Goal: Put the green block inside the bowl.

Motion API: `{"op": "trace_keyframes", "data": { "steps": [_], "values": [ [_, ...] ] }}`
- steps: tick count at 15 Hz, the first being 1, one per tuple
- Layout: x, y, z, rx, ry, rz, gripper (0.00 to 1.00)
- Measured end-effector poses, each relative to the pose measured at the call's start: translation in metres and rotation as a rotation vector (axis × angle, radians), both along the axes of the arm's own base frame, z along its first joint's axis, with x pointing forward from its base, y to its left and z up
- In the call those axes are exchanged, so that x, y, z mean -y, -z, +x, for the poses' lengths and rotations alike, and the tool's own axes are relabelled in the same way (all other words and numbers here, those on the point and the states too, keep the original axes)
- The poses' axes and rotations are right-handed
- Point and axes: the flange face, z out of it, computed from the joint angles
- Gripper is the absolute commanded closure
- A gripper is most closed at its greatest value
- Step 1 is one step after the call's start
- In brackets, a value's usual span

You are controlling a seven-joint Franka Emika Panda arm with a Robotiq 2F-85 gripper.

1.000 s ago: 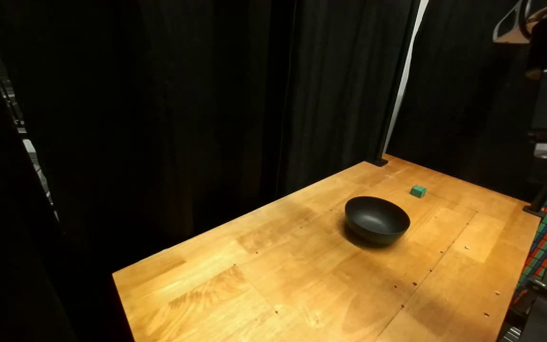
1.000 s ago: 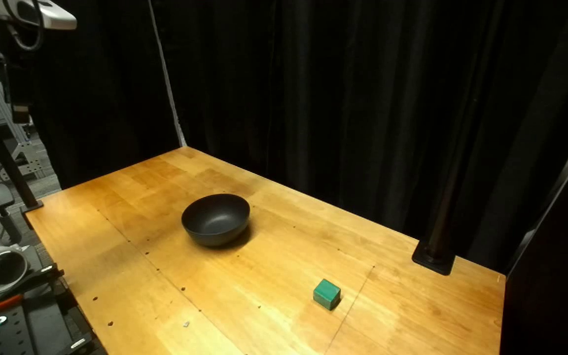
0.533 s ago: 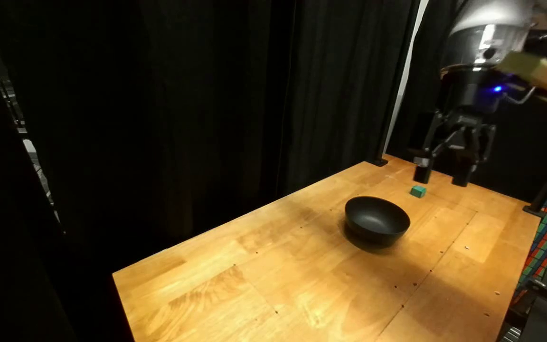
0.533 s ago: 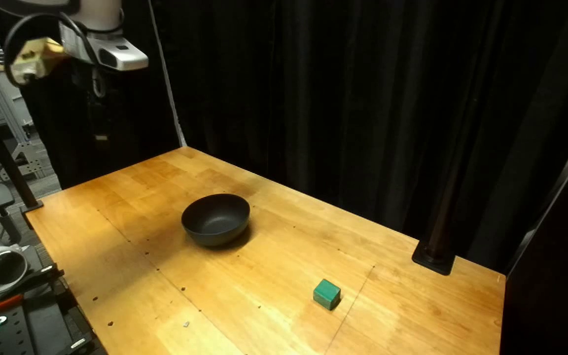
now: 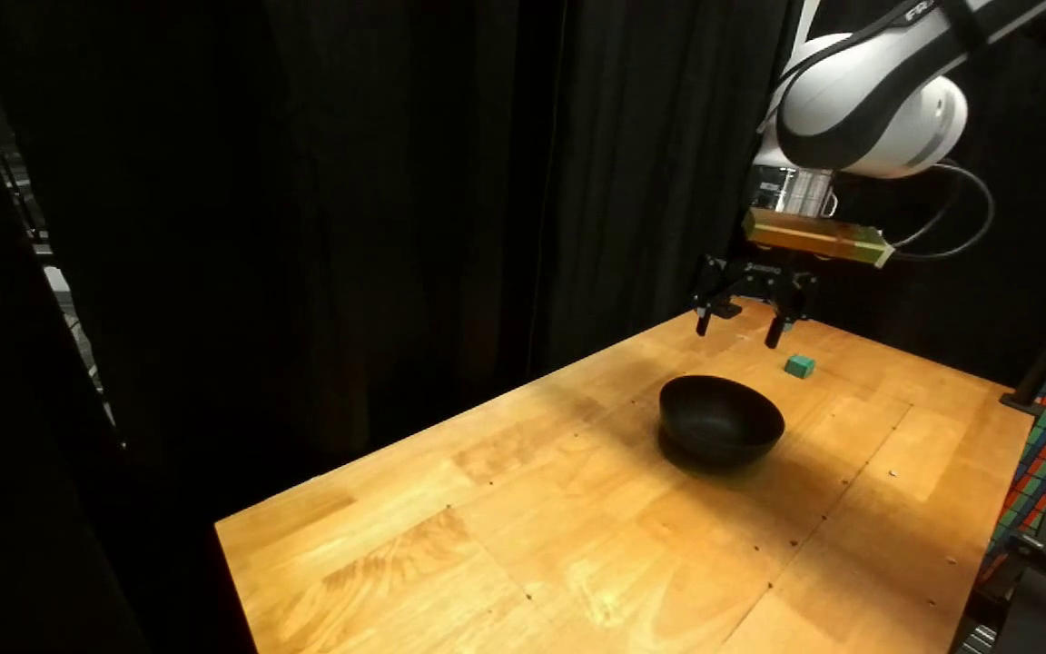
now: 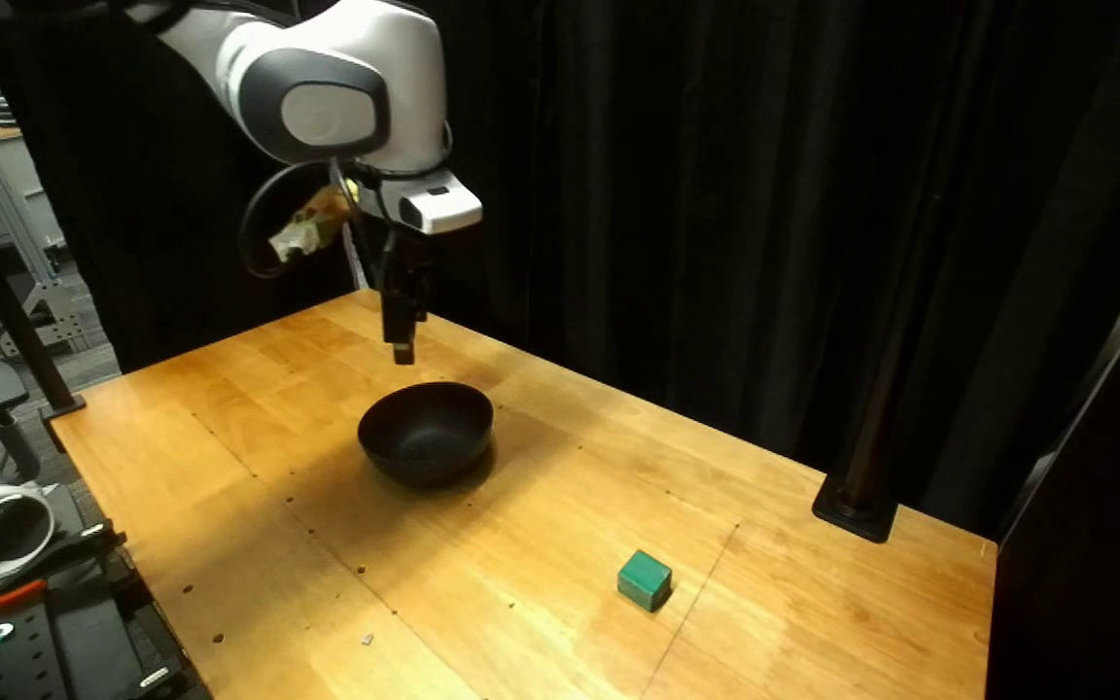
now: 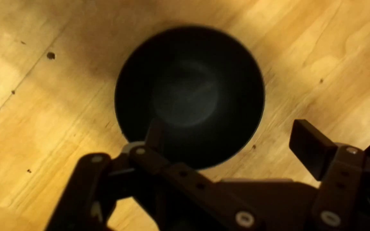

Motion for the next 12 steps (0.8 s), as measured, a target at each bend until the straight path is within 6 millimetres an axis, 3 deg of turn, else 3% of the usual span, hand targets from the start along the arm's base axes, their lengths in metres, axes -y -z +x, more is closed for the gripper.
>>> {"op": "trace_keyframes", "data": {
  "steps": [3, 6, 9, 12],
  "values": [
    [0.060, 0.019, 0.040, 0.013, 0.167, -0.042, 0.00],
    [0.122, 0.034, 0.068, 0.026, 0.328, -0.089, 0.00],
    [0.177, 0.049, 0.080, 0.026, 0.492, -0.137, 0.00],
    [0.219, 0.061, 0.083, 0.021, 0.644, -0.174, 0.00]
  ]
}}
